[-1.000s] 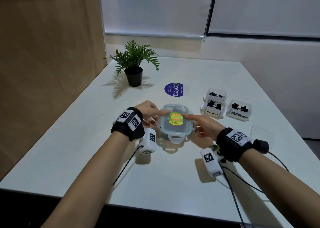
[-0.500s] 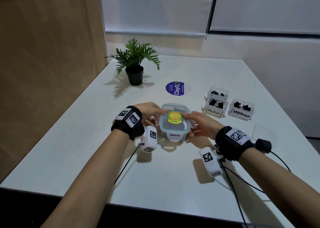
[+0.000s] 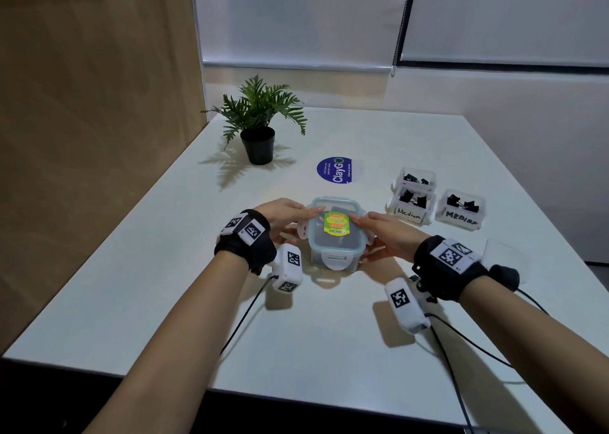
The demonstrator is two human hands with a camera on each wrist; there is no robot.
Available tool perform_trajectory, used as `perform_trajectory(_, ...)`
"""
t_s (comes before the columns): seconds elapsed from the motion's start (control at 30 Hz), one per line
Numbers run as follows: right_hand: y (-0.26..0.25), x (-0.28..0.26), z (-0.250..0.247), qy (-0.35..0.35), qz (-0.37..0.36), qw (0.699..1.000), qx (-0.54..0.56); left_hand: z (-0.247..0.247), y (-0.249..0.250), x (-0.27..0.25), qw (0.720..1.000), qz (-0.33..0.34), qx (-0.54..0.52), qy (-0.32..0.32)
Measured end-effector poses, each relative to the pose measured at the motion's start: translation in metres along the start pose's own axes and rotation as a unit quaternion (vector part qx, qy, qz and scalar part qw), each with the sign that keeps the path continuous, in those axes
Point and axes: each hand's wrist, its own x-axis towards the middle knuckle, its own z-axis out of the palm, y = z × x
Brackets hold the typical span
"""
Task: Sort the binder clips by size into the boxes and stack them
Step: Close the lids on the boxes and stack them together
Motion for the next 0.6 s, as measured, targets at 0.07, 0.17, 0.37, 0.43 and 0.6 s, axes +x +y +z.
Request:
perform_trajectory(0.07,0.001,0.001,0.001,-0.002,0.013,1.0,0.013,0.001,-0.001,0.0,1.0,0.001,-0.001,0.005)
perform_trajectory(0.17,-0.004,0.002,-0.005,0.03,0.005,0.999,-0.038,0.002,-0.004,-0.003,1.0,0.001,-0.023,0.008)
perform_trajectory(0.37,-0.027,0.017,-0.018,0.152,-0.24,0.868,-0.407,0.004,-0.002,-0.005,0.995,0.078,0.054,0.013)
perform_trajectory(0.43,-0.029,0.015,-0.011,0.183,-0.267,0.793,-0.516,0.005,0.0,-0.005,0.988,0.119,0.102,0.014)
perform_trajectory(0.6,-0.025,-0.007,0.004,0.172,-0.236,0.754,-0.589,0.001,0.0,0.001,0.983,0.142,0.117,0.018)
